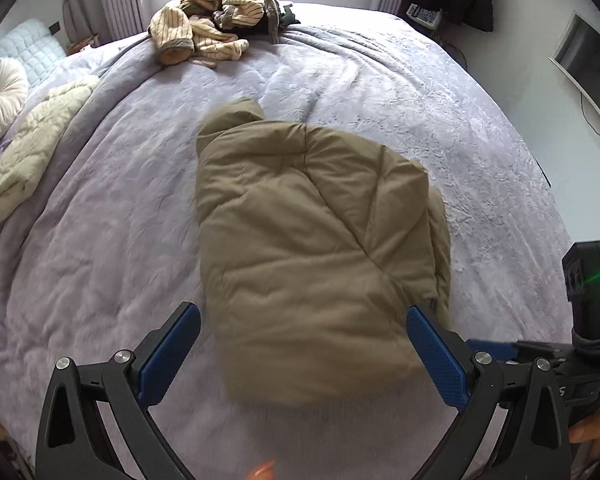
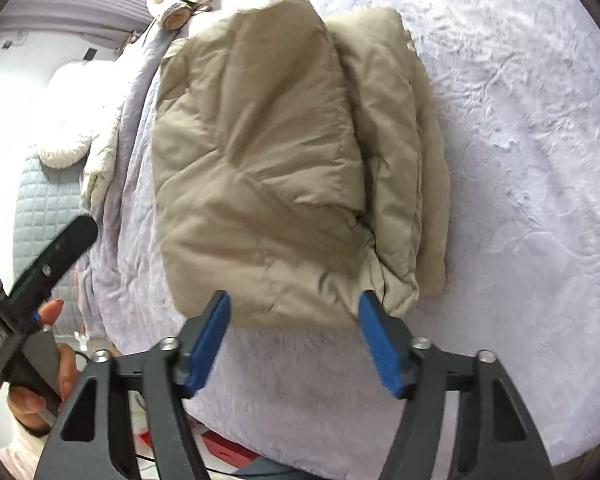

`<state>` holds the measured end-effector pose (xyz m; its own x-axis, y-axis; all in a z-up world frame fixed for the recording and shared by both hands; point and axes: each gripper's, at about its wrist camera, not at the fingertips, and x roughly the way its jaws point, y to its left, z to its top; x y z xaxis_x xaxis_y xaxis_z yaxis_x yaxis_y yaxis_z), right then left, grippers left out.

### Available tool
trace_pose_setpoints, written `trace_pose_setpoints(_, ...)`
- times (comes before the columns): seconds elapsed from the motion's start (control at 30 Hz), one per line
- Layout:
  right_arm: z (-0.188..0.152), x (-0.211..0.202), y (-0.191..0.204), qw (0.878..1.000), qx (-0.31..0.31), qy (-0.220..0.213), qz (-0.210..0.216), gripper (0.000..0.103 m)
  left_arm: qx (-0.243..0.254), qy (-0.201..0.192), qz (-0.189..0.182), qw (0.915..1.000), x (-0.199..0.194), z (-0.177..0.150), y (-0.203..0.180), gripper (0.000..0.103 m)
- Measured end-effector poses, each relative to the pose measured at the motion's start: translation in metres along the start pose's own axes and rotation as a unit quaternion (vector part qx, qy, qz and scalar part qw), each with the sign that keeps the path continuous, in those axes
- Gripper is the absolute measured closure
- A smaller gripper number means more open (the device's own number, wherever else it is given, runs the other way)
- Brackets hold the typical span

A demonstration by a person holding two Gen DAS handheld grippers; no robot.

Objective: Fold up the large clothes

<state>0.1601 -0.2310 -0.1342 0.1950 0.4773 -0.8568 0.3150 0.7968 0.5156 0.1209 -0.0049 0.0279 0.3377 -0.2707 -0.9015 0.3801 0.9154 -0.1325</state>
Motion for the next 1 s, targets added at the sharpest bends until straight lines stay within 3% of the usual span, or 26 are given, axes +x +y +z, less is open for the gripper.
trace_pose_setpoints(0.2, -0.018, -0.029, 0.028, 0.999, -0.026, -0.024, -0.034, 0.017, -0.025, -0.041, 0.050, 0.9976, -0.042, -0.012, 0.008, 0.000)
trace_pose_setpoints(0.33, -0.025, -0.055, 0.047, 0.993, -0.048, -0.064, -0.084, 0.000, -0.038, -0.055, 0.076, 0.9948, -0.061, -0.017, 0.016, 0.000)
trace_pose_setpoints(0.53, -0.030, -0.097, 0.067, 0.978, -0.057, -0.141, -0.139, 0.000, -0.058, -0.047, 0.073, 0.9946, -0.078, -0.027, 0.025, 0.000)
trace_pose_setpoints(0.67, -0.030, -0.122, 0.085, 0.968, -0.062, -0.177, -0.167, 0.000, -0.058, -0.055, 0.091, 0.9927, -0.091, -0.029, 0.026, 0.000)
trace_pose_setpoints(1.0, -0.039, -0.150, 0.131, 0.943, -0.111, -0.225, -0.221, 0.000, -0.076, -0.071, 0.113, 0.9881, -0.118, -0.029, 0.027, 0.000)
